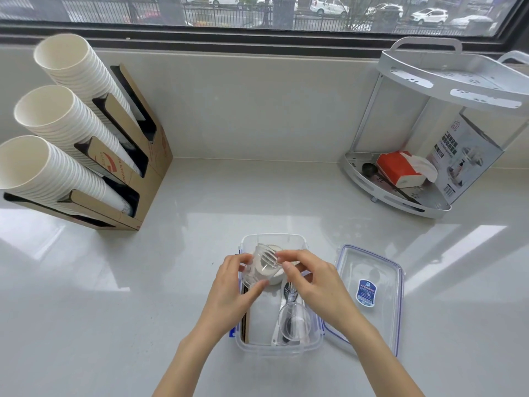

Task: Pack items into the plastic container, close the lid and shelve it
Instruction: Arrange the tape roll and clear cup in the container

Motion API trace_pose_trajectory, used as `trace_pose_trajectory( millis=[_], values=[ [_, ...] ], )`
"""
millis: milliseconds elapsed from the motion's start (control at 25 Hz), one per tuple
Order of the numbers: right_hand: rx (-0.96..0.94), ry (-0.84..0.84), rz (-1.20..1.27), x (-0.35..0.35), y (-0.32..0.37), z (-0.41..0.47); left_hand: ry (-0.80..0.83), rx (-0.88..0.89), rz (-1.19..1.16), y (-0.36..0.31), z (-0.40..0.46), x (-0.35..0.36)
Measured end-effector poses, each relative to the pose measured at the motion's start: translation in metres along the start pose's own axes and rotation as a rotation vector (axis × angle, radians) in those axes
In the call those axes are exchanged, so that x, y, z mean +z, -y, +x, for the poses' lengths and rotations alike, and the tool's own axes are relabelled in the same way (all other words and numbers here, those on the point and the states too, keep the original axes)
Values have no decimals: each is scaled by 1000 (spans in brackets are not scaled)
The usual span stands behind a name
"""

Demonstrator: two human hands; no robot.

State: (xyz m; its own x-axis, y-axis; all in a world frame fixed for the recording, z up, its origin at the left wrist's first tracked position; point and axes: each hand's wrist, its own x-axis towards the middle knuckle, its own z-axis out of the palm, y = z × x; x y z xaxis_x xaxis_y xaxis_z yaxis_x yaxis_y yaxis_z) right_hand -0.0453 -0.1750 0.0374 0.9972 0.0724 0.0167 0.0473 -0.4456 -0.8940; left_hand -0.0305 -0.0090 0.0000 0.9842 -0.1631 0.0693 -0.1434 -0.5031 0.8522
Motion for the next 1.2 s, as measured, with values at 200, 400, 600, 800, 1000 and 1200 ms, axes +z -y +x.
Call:
trace_pose_trajectory(
  millis=[200,400,600,800,1000,1200],
  values=[
    [156,123,-413,-3,-22,-1,-52,-79,-59,1,-3,-1],
    [192,264,-633,10,-34,-5,-20,-82,-75,-1,-8,0],
    [229,169,-618,5,-31,-6,-4,-142,-110,4,-9,2],
    [137,-134,-264,-31,-7,11,-7,-106,-81,5,-8,1],
    [129,-160,89,-34,17,23,49,-55,-53,-1,-8,7],
    [148,-68,54,-16,18,26,84,18,-7,-2,-12,7]
  ],
)
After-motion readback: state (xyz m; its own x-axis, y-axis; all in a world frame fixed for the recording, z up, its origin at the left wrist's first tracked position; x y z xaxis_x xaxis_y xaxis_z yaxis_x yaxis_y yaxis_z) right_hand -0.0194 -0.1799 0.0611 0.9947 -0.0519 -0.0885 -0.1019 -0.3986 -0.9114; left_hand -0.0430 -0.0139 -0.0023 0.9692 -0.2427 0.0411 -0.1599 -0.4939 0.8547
